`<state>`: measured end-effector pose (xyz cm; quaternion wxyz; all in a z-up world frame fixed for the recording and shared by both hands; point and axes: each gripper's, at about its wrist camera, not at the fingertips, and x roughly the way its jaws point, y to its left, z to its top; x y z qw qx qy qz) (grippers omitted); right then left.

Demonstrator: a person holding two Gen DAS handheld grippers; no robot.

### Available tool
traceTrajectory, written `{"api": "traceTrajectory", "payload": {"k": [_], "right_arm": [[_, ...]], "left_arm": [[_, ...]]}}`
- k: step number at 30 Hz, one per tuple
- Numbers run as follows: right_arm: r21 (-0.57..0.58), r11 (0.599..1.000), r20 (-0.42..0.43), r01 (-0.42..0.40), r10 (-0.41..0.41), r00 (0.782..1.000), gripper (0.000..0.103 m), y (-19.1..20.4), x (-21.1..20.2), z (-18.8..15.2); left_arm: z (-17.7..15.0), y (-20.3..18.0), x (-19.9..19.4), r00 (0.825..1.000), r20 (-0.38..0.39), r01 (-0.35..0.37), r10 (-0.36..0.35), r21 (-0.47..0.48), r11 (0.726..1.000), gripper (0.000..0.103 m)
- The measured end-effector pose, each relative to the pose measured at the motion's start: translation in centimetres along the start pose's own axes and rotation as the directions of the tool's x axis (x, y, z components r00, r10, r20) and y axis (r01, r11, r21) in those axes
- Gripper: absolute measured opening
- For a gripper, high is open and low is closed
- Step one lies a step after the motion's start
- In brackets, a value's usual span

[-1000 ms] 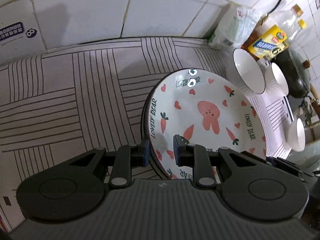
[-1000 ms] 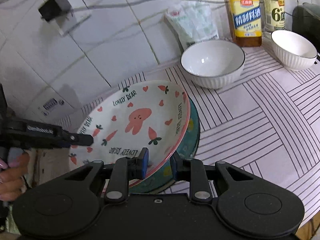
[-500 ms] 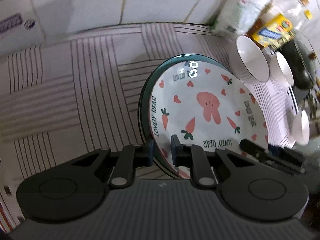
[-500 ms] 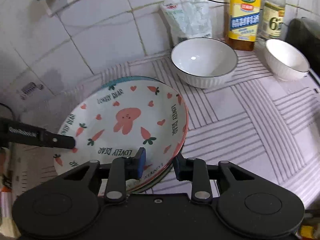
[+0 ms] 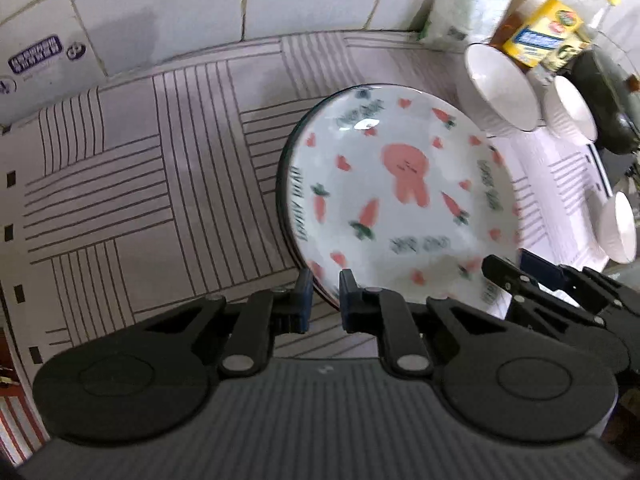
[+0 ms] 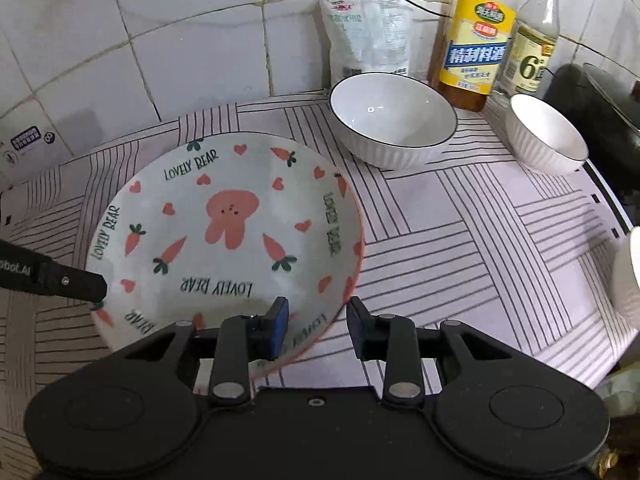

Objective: Organize plates and bowls
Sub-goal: 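Carry the bunny plate onto the blue egg plate stack and lower, then move the left tool to the white bowl by the stove and grip its rim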

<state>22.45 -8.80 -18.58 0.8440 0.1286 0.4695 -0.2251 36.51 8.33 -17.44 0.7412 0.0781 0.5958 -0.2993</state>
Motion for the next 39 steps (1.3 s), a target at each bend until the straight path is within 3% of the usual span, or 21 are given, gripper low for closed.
{"api": "traceTrajectory", "payload": {"k": [6,12,17,26,33,37,39], "right_arm": [[0.027,0.999,0.008,-0.023,0.023,1.000,0.038,-0.5,-3.6,0.1],[0.076,0.997,0.017,-0.029,0.028,0.999,0.054,-1.8,-7.9,-0.3],[0.115,0.993,0.032,-0.009,0.005,0.999,0.061,-4.0,-10.8,-1.2],[0.112,0.993,0.073,0.043,-0.051,0.996,0.071,-7.6,-15.1,-2.0],[0.100,0.992,0.139,0.082,-0.095,0.986,0.074,-9.5,-16.4,-2.9],[0.059,0.996,0.201,0.072,-0.082,0.976,0.089,-10.9,-17.0,-3.5],[0.031,0.997,0.225,0.071,-0.076,0.971,0.090,-12.0,-17.2,-3.7]], "left_arm": [[-1.8,-2.4,-4.0,1.000,0.008,-0.023,0.022,0.105,0.994,0.014],[-3.5,-4.8,-7.4,1.000,-0.028,0.003,0.002,0.184,0.983,0.019],[-4.6,-6.5,-9.4,0.997,-0.063,0.055,-0.042,0.208,0.977,0.031],[-5.9,-10.6,-12.3,0.997,-0.024,0.080,-0.077,0.298,0.951,0.051],[-5.0,-13.7,-11.9,0.999,0.030,0.032,-0.045,0.344,0.938,0.064],[-4.3,-15.8,-11.5,0.999,0.046,0.009,-0.027,0.347,0.938,0.076],[-3.9,-16.9,-11.3,0.998,0.059,-0.002,-0.020,0.346,0.938,0.081]]}}
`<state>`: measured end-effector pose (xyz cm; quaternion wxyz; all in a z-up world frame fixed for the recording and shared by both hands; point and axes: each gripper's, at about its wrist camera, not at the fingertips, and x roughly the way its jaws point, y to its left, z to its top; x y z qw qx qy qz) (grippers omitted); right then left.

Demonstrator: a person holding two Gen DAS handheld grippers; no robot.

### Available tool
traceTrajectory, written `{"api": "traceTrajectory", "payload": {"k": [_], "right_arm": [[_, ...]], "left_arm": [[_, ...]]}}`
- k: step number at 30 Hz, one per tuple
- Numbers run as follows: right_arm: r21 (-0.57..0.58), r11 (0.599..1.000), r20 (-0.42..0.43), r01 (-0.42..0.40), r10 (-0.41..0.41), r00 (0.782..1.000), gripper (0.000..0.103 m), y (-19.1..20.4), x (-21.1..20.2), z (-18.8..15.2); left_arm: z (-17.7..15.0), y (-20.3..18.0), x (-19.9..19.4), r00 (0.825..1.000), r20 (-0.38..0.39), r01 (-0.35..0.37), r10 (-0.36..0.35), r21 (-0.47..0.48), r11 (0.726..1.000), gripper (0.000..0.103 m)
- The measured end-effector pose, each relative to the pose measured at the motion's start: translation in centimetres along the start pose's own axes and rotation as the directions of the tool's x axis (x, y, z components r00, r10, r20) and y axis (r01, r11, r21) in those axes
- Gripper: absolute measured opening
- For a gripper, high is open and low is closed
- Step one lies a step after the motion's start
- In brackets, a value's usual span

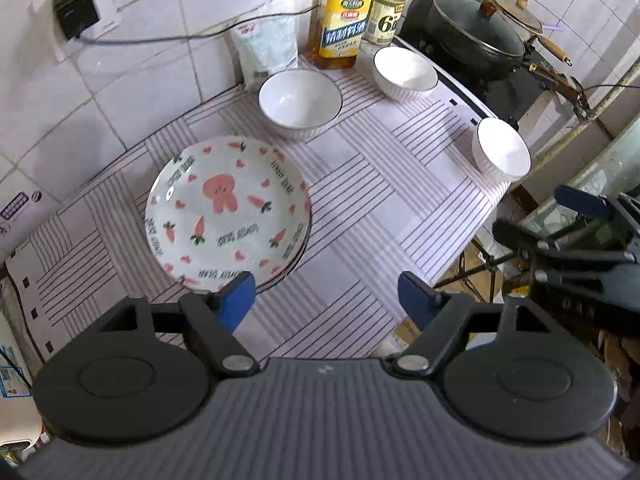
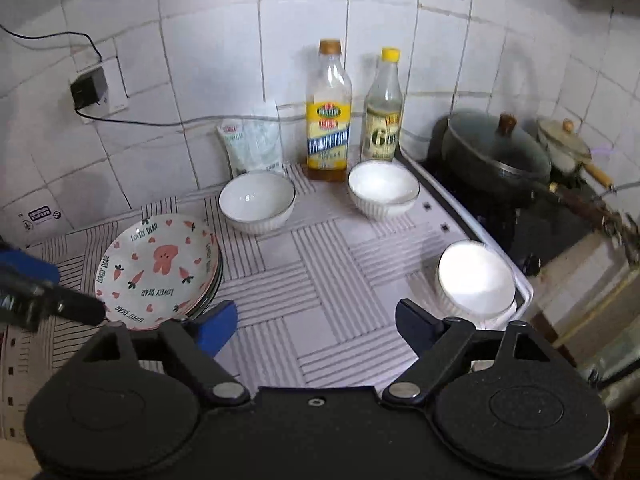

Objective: Organize plates and bowls
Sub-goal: 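Move the left tool to the white bowl by the stove and grip its rim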

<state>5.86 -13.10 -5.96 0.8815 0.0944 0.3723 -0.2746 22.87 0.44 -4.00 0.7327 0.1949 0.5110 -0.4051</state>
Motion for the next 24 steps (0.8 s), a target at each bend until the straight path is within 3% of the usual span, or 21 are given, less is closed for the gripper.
{"api": "traceTrajectory", "payload": {"k": [5,12,19,24], "right_arm": [[-0.102,0.994,0.062,-0.033,0.039,0.997,0.095,-3.5,0.7,-0.2],[-0.327,0.942,0.074,-0.080,0.109,0.991,0.100,-9.3,3.9,-1.2],[-0.198,0.973,0.084,-0.119,0.138,0.987,0.100,-17.7,8.8,-4.1],[-0.164,0.974,0.064,-0.158,0.170,0.983,0.100,-21.4,12.0,-6.4]], "left_arm": [[1.9,-3.0,0.9,0.999,0.034,-0.029,0.030,-0.023,0.999,0.096],[4.8,-8.1,4.1,0.997,0.041,-0.061,0.063,-0.047,0.997,0.098],[7.0,-12.9,11.5,1.000,0.020,0.023,-0.021,-0.100,0.995,0.098],[7.8,-15.5,16.6,0.998,0.057,0.005,-0.001,-0.074,0.997,0.098]]}}
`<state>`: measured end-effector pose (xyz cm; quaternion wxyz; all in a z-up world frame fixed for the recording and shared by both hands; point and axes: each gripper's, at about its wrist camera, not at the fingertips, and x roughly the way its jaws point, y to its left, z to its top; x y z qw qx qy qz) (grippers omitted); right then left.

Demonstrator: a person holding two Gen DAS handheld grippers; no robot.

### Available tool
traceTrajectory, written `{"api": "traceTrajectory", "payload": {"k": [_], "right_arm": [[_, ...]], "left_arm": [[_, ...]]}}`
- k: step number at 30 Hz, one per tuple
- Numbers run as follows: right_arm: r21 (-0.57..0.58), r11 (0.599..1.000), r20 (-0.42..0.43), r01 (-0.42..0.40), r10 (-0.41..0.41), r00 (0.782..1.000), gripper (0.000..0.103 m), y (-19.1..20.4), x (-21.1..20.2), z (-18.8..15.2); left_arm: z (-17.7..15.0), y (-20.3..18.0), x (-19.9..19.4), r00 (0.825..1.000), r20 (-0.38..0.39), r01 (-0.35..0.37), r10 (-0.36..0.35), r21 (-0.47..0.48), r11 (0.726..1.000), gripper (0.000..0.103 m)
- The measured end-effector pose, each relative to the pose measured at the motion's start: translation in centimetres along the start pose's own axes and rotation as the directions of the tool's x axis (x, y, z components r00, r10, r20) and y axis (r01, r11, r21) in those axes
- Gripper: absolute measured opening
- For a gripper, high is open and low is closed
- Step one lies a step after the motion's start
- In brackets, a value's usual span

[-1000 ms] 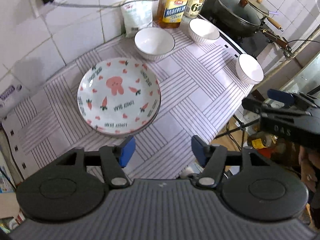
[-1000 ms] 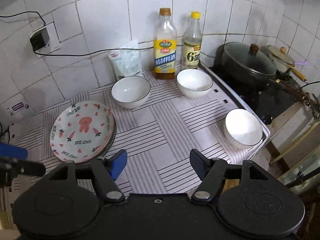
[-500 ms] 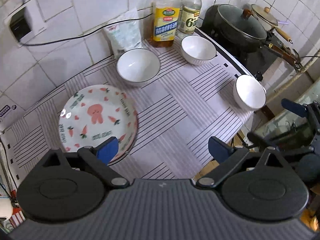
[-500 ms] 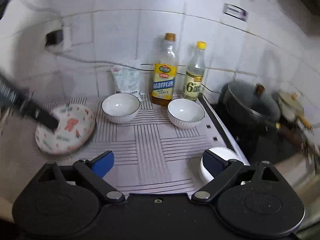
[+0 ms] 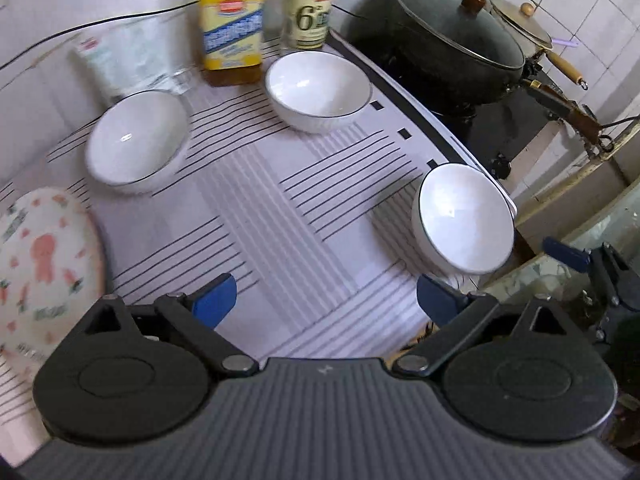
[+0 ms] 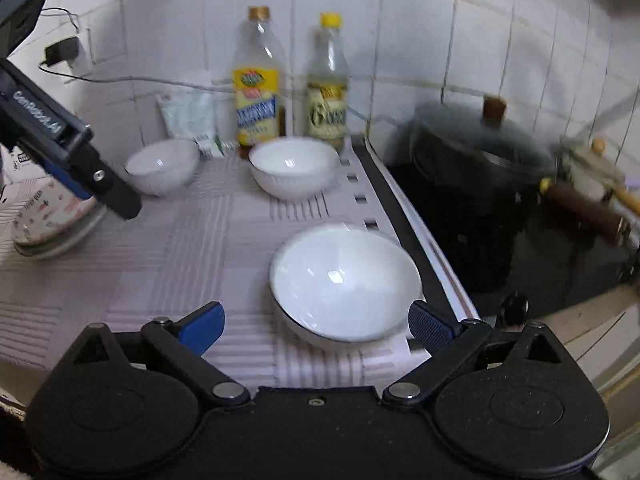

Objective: Organize plates and bowls
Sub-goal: 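Move the left tool to the white bowl by the stove and grip its rim, then carry the white bowl beside the plate stack and open the left tool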

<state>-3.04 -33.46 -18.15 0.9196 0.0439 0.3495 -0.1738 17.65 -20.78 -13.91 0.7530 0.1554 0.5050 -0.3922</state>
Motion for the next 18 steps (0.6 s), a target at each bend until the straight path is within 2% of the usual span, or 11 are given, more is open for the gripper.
{"api": "traceTrajectory", "payload": {"k": [4,6,9,13,15,17,18], "right_arm": [[-0.023,0.999,0.022,-0.027,0.028,0.999,0.100,-2.2,2.9,-2.6],[-0.061,0.998,-0.006,-0.014,0.014,1.000,0.099,-2.8,5.0,-3.5],[-0.132,0.991,0.012,-0.030,0.032,0.999,0.098,-3.0,6.4,-4.1],[-0.091,0.994,0.051,-0.068,0.073,0.996,0.098,-3.3,7.2,-3.7],[-0.103,0.991,0.073,-0.083,0.091,0.993,0.098,-3.2,7.6,-3.7],[-0.109,0.990,0.096,-0.091,0.101,0.990,0.098,-2.8,7.8,-3.7],[-0.111,0.989,0.103,-0.102,0.113,0.988,0.097,-2.7,7.9,-3.6]], "left_arm": [[0.6,-1.9,3.4,1.000,0.013,-0.021,0.021,-0.011,1.000,0.098],[0.9,-2.7,4.9,1.000,0.015,-0.010,0.011,-0.035,0.999,0.098],[1.4,-4.1,7.1,1.000,-0.002,0.010,-0.010,-0.052,0.999,0.098],[1.7,-5.9,9.1,0.997,0.010,0.078,-0.078,-0.045,0.996,0.094],[2.0,-6.6,10.3,0.996,-0.003,0.088,-0.089,-0.050,0.995,0.085],[2.3,-7.0,11.3,0.995,-0.042,0.087,-0.089,-0.050,0.995,0.054],[2.4,-7.0,11.6,0.993,-0.068,0.090,-0.094,-0.053,0.995,0.047]]}}
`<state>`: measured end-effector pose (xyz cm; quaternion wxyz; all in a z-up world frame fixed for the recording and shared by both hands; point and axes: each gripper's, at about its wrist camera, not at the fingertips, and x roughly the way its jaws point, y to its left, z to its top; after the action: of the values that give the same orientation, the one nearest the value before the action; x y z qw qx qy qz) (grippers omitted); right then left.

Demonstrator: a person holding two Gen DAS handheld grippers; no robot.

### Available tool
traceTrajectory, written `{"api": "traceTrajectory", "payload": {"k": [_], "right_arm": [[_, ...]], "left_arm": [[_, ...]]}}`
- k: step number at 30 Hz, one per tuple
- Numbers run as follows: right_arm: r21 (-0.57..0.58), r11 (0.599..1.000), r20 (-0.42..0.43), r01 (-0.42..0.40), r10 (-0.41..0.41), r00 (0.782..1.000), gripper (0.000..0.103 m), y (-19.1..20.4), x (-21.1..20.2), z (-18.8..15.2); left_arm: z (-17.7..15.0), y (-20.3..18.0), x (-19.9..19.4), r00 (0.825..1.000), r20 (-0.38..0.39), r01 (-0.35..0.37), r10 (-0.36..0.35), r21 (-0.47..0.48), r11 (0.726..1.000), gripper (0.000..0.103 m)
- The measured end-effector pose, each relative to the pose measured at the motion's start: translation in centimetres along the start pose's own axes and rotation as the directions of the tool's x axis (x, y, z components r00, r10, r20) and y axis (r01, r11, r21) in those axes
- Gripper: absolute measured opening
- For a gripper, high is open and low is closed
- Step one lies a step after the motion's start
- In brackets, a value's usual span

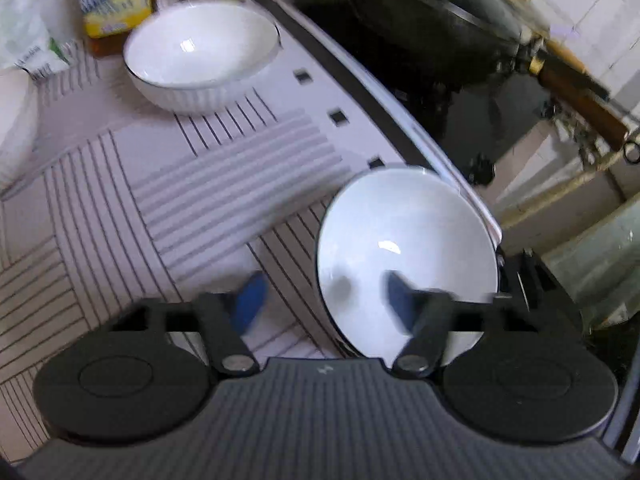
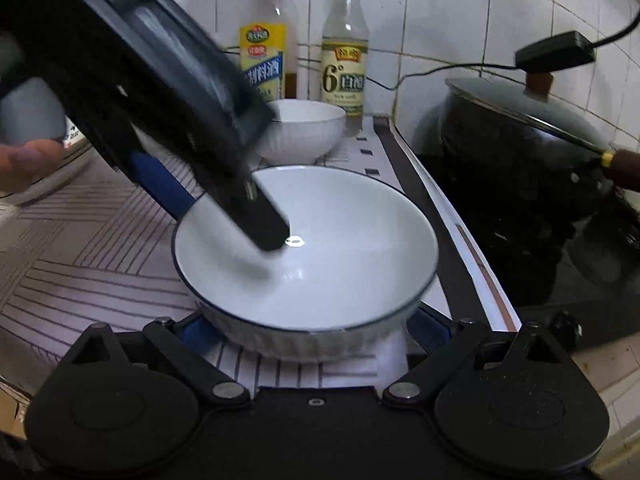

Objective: Organize plates and bowls
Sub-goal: 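Carry the white bowl beside the plate stack and open the left tool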

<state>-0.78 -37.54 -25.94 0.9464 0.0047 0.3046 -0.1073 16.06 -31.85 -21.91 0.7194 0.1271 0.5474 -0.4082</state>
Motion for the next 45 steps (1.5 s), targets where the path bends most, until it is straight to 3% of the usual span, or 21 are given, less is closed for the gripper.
{"api": "traceTrajectory", "payload": {"k": [2,7,19,24,30,37,45], "right_arm": [[0.019,1.000,0.014,-0.017,0.017,1.000,0.097,-0.1,0.0,0.0],[0.037,0.996,0.044,-0.080,0.079,0.996,0.097,-0.3,-0.6,0.6],[-0.124,0.976,0.099,-0.179,0.191,0.977,0.097,4.0,-0.4,4.0],[-0.203,0.947,0.071,-0.249,0.268,0.961,0.097,6.3,0.1,5.7],[-0.281,0.903,0.043,-0.324,0.349,0.936,0.097,9.5,1.3,7.0],[-0.312,0.875,0.013,-0.370,0.394,0.919,0.097,12.2,4.3,7.6],[-0.348,0.856,-0.026,-0.382,0.398,0.917,0.097,14.1,7.2,7.5]], "left_arm": [[0.1,0.0,0.4,0.999,-0.032,0.012,-0.012,-0.027,1.000,0.027],[-0.4,0.2,-0.4,0.999,-0.022,-0.028,0.027,-0.025,0.999,0.021],[-2.2,4.4,-6.2,0.995,0.061,-0.070,0.079,-0.137,0.988,0.021],[-3.4,7.0,-8.3,0.991,0.085,-0.081,0.102,-0.215,0.973,0.021],[-5.5,9.4,-10.5,0.977,0.105,-0.148,0.185,-0.287,0.946,0.021],[-6.4,12.3,-10.4,0.964,0.084,-0.210,0.252,-0.343,0.916,0.021],[-6.2,14.9,-8.5,0.962,0.041,-0.232,0.270,-0.394,0.889,0.021]]}}
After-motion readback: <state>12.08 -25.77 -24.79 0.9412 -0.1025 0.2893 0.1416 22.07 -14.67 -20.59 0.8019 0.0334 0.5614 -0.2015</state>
